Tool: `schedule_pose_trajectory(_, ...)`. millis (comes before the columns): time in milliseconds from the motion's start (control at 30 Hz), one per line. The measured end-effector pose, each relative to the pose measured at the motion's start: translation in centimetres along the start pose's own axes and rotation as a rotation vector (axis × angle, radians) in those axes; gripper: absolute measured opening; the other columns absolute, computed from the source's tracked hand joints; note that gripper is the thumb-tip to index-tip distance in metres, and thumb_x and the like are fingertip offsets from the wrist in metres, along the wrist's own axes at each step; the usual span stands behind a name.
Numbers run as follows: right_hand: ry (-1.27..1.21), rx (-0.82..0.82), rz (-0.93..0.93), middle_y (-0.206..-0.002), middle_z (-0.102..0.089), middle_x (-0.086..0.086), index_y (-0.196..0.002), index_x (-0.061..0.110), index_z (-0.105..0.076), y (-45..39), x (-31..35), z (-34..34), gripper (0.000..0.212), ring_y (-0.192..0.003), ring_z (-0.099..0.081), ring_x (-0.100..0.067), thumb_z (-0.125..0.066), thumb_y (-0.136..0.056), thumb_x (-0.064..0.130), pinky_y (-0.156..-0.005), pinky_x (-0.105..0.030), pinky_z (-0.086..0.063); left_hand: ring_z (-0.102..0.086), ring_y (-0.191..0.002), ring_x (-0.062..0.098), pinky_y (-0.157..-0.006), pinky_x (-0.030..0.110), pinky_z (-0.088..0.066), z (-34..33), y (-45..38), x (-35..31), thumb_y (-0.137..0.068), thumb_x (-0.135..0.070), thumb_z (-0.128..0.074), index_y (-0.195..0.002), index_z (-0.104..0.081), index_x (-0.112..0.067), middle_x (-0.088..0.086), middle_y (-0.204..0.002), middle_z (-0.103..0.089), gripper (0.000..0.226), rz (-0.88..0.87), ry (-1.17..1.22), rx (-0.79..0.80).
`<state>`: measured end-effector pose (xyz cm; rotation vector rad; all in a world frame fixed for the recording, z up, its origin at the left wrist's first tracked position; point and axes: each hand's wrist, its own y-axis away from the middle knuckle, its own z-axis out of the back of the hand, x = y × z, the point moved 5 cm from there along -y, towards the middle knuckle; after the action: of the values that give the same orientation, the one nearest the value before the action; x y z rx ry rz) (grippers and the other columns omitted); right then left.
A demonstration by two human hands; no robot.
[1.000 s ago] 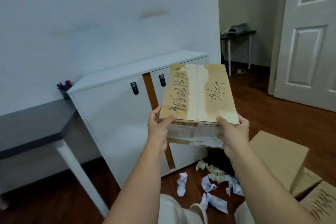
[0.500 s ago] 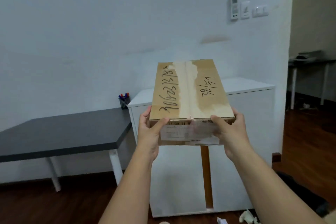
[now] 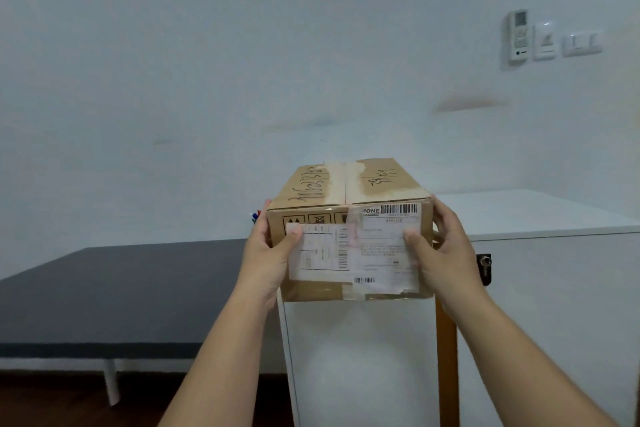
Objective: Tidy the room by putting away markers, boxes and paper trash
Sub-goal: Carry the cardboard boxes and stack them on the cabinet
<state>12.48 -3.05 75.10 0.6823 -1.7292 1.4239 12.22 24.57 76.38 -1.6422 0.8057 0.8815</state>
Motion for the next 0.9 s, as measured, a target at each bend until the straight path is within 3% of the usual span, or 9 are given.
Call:
schedule_pose_trajectory(133,0.079,-0.060,-0.052,-0.120,-0.055,0.020,-0.120,0.052,-0.040,-2.9,-3.4,-1.6,0.049,-0.108,-0.057,-0.012,-0.066,-0.086,0.027,-0.073,-0.027,-0.054,-0.064,-0.108,0.008,-0.085,0.036,-0.057,-0.5,-2.4,2.6,-0.086,-0.045,-0.068,-0.126,-0.053,-0.048,-0.020,-0.113,-0.069,0.042,-0.061,-0.229,-0.055)
schedule_pose_trajectory(233,0.136,-0.079,-0.051,-0.121,-0.053,0.019,-0.123,0.051,-0.036,-4.6,-5.4,-3.1,0.051,-0.100,-0.056,-0.005,-0.065,-0.088,0.026,-0.063,-0.015,-0.044,-0.064,-0.099,-0.001,-0.081,0.031,-0.056,-0.3,-4.3,4.0,-0.083,-0.057,-0.063,-0.115,-0.057,-0.053,-0.029,-0.099,-0.069,0.033,-0.094,-0.344,-0.155)
schedule_pose_trajectory(333,0.163,-0.092,-0.058,-0.122,-0.054,0.016,-0.128,0.046,-0.035,-5.9,-6.6,-4.1,0.054,-0.088,-0.055,0.005,-0.063,-0.088,0.020,-0.068,-0.019,-0.047,-0.062,-0.095,-0.004,-0.074,0.021,-0.050,-0.2,-6.2,4.9,-0.087,-0.049,-0.062,-0.104,-0.056,-0.058,-0.032,-0.093,-0.067,0.021,-0.093,-0.416,-0.184)
schedule_pose_trajectory(400,0.198,-0.083,-0.096,-0.127,-0.054,0.010,-0.133,0.041,-0.031,-6.8,-7.4,-4.8,0.061,-0.085,-0.057,0.001,-0.061,-0.088,0.012,-0.064,-0.018,-0.044,-0.062,-0.101,0.004,-0.078,0.024,-0.050,-0.1,-7.3,6.1,-0.092,-0.034,-0.062,-0.115,-0.053,-0.053,-0.027,-0.105,-0.066,0.031,-0.049,-0.468,-0.181)
schedule_pose_trajectory(467,0.262,-0.061,-0.103,-0.130,-0.052,0.006,-0.137,0.042,-0.020,-7.4,-7.8,-5.6,0.072,-0.088,-0.058,-0.012,-0.057,-0.087,0.005,-0.059,-0.019,-0.043,-0.058,-0.112,0.014,-0.091,0.031,-0.050,-0.1,-8.3,7.4,-0.094,-0.022,-0.057,-0.140,-0.043,-0.037,-0.010,-0.130,-0.061,0.050,0.004,-0.558,-0.180)
schedule_pose_trajectory(533,0.319,-0.023,-0.051,-0.131,-0.048,0.003,-0.136,0.047,-0.014,-7.9,-8.0,-6.6,0.080,-0.097,-0.057,-0.018,-0.053,-0.083,0.000,-0.064,-0.026,-0.050,-0.044,-0.133,0.023,-0.104,0.035,-0.040,-0.7,-9.2,8.4,-0.095,-0.020,-0.056,-0.155,-0.012,-0.022,0.001,-0.156,-0.033,0.074,0.072,-0.659,-0.133)
schedule_pose_trajectory(633,0.390,0.045,0.019,-0.139,-0.035,-0.001,-0.137,0.045,-0.018,-8.6,-8.8,-8.2,0.080,-0.112,-0.047,-0.016,-0.054,-0.082,-0.001,-0.086,-0.031,-0.052,-0.007,-0.149,0.030,-0.119,0.043,-0.015,-1.6,-10.4,9.7,-0.095,-0.034,-0.054,-0.151,0.021,-0.011,0.005,-0.164,0.012,0.096,0.173,-0.914,-0.065)
schedule_pose_trajectory(733,0.436,0.129,0.039,-0.142,-0.028,0.000,-0.141,0.041,-0.019,-9.9,-9.8,-9.5,0.077,-0.107,-0.039,-0.010,-0.054,-0.083,0.003,-0.085,-0.023,-0.044,0.006,-0.150,0.031,-0.121,0.049,-0.005,-1.7,-11.6,10.8,-0.096,-0.044,-0.047,-0.151,0.021,-0.012,0.006,-0.162,0.022,0.093,0.192,-1.085,-0.005)
schedule_pose_trajectory(900,0.482,0.229,0.003,-0.139,-0.031,-0.006,-0.143,0.039,-0.016,-13.2,-11.4,-11.1,0.078,-0.103,-0.039,-0.012,-0.055,-0.083,0.007,-0.088,-0.025,-0.041,-0.008,-0.150,0.028,-0.116,0.059,0.008,-1.4,-13.9,12.2,-0.097,-0.047,-0.040,-0.156,0.005,-0.023,0.007,-0.163,0.014,0.078,0.189,-1.147,0.058)
